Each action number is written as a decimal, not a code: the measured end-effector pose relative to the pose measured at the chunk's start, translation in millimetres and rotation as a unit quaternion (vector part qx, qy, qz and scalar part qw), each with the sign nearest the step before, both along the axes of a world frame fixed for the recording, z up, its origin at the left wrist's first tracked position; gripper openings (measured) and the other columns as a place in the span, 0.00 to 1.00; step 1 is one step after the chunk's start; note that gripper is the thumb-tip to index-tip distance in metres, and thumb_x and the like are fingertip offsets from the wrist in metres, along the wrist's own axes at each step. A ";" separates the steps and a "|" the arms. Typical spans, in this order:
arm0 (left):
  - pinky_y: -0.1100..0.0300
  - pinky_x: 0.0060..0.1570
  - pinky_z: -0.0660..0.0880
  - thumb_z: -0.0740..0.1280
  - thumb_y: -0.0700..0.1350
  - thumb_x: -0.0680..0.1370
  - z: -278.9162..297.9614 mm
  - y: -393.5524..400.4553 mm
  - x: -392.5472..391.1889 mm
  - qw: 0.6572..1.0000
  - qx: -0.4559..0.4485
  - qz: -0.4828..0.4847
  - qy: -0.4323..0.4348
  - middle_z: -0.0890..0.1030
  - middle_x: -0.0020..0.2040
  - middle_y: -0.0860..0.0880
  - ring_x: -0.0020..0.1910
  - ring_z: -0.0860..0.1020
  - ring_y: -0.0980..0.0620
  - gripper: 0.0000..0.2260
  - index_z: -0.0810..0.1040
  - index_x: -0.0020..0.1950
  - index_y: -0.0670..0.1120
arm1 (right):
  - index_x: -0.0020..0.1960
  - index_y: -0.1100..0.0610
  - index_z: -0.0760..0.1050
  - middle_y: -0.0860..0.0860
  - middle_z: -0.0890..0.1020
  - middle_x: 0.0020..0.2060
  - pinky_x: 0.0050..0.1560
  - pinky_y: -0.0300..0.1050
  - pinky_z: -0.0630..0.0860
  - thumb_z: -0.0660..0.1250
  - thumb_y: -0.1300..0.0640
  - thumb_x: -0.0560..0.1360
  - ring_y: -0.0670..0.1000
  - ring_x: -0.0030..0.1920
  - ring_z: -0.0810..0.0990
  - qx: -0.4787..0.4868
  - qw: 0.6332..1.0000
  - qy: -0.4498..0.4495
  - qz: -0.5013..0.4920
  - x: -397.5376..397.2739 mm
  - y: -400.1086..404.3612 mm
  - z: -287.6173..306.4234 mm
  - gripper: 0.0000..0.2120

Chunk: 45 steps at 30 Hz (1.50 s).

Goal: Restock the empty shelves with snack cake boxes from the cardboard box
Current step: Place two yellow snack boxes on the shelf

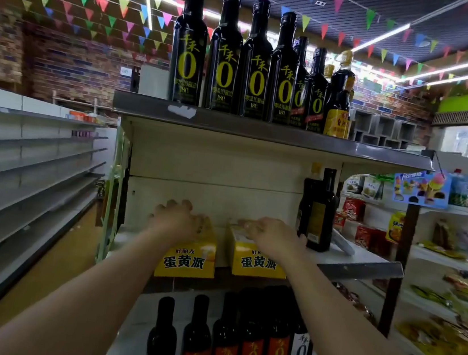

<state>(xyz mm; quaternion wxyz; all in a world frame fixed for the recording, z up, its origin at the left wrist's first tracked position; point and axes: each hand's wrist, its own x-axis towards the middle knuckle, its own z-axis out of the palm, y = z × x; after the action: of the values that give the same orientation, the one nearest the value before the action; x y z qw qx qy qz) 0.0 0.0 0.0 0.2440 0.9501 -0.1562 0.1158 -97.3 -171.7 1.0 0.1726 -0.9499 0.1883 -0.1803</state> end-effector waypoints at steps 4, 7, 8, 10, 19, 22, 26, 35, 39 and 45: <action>0.45 0.69 0.61 0.53 0.64 0.78 -1.5 -8.5 9.4 0.992 0.105 0.039 0.049 0.64 0.73 0.43 0.71 0.62 0.40 0.30 0.60 0.75 0.49 | 0.73 0.44 0.62 0.50 0.62 0.73 0.70 0.62 0.51 0.48 0.34 0.77 0.60 0.72 0.59 -0.063 0.992 0.098 -0.051 11.4 10.7 -4.2 0.28; 0.46 0.69 0.62 0.53 0.68 0.76 -8.6 -20.8 25.7 0.988 0.112 0.040 0.097 0.62 0.74 0.43 0.71 0.62 0.39 0.35 0.59 0.76 0.48 | 0.75 0.40 0.58 0.46 0.58 0.76 0.70 0.59 0.51 0.45 0.34 0.79 0.55 0.74 0.57 -0.080 0.990 0.117 0.005 19.8 14.1 -2.7 0.27; 0.45 0.69 0.63 0.53 0.69 0.75 -10.7 -23.0 28.1 0.986 0.111 0.037 0.115 0.62 0.74 0.43 0.71 0.63 0.39 0.36 0.58 0.76 0.48 | 0.75 0.40 0.57 0.45 0.58 0.76 0.70 0.58 0.52 0.45 0.34 0.79 0.54 0.74 0.57 -0.081 0.989 0.120 0.017 22.0 14.0 -2.6 0.27; 0.44 0.68 0.64 0.54 0.72 0.72 -16.2 -26.0 34.2 0.985 0.105 0.039 0.132 0.61 0.75 0.43 0.72 0.63 0.39 0.40 0.57 0.77 0.49 | 0.76 0.43 0.57 0.49 0.59 0.76 0.72 0.57 0.55 0.46 0.31 0.77 0.56 0.74 0.59 -0.062 0.990 0.124 0.011 28.7 12.0 -8.0 0.31; 0.44 0.68 0.65 0.60 0.75 0.66 -15.4 -24.9 25.9 0.985 0.098 0.031 0.138 0.59 0.76 0.44 0.73 0.62 0.39 0.47 0.56 0.77 0.50 | 0.76 0.50 0.56 0.55 0.59 0.75 0.71 0.59 0.57 0.60 0.29 0.65 0.62 0.73 0.58 -0.007 0.984 0.170 -0.060 45.4 7.0 -13.3 0.46; 0.43 0.69 0.64 0.62 0.74 0.66 -14.0 -20.6 14.8 0.986 0.092 0.020 0.136 0.57 0.76 0.43 0.73 0.60 0.38 0.46 0.55 0.78 0.51 | 0.75 0.50 0.58 0.55 0.58 0.74 0.70 0.58 0.60 0.66 0.34 0.64 0.61 0.73 0.56 0.010 0.982 0.181 -0.052 37.4 3.8 -9.4 0.45; 0.40 0.69 0.62 0.68 0.70 0.61 -10.7 -18.1 -1.9 0.987 0.048 -0.008 0.156 0.56 0.76 0.42 0.73 0.57 0.35 0.50 0.51 0.78 0.55 | 0.77 0.51 0.52 0.55 0.56 0.75 0.69 0.59 0.62 0.67 0.26 0.57 0.61 0.74 0.57 0.058 0.987 0.136 -0.059 28.7 12.9 -17.6 0.58; 0.37 0.69 0.54 0.64 0.61 0.71 -36.5 -23.8 -55.0 0.991 0.113 0.070 0.022 0.53 0.76 0.44 0.73 0.52 0.33 0.36 0.55 0.77 0.55 | 0.78 0.50 0.39 0.51 0.41 0.77 0.69 0.63 0.55 0.70 0.36 0.66 0.63 0.75 0.50 0.078 0.993 0.062 -0.056 -2.0 21.6 -49.1 0.54; 0.41 0.66 0.57 0.64 0.54 0.69 -42.0 -17.3 -74.5 0.993 0.065 0.099 0.008 0.60 0.72 0.44 0.70 0.58 0.34 0.31 0.63 0.72 0.56 | 0.77 0.44 0.44 0.51 0.42 0.77 0.69 0.63 0.56 0.66 0.35 0.68 0.65 0.73 0.52 0.051 0.998 0.003 -0.048 -15.7 27.3 -60.5 0.47; 0.40 0.67 0.56 0.65 0.53 0.70 -47.0 10.0 -111.2 0.990 0.037 0.137 0.023 0.61 0.72 0.45 0.71 0.58 0.35 0.30 0.64 0.72 0.58 | 0.76 0.41 0.51 0.51 0.45 0.77 0.68 0.62 0.55 0.66 0.36 0.68 0.66 0.71 0.54 0.044 0.998 0.005 -0.046 -42.2 43.6 -69.5 0.42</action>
<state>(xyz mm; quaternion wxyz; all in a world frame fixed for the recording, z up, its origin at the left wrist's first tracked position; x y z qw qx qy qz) -111.2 10.0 -47.0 0.1935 0.9734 -0.0230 0.1207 -139.6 -128.1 -68.5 0.2046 -0.9327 0.2398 -0.1753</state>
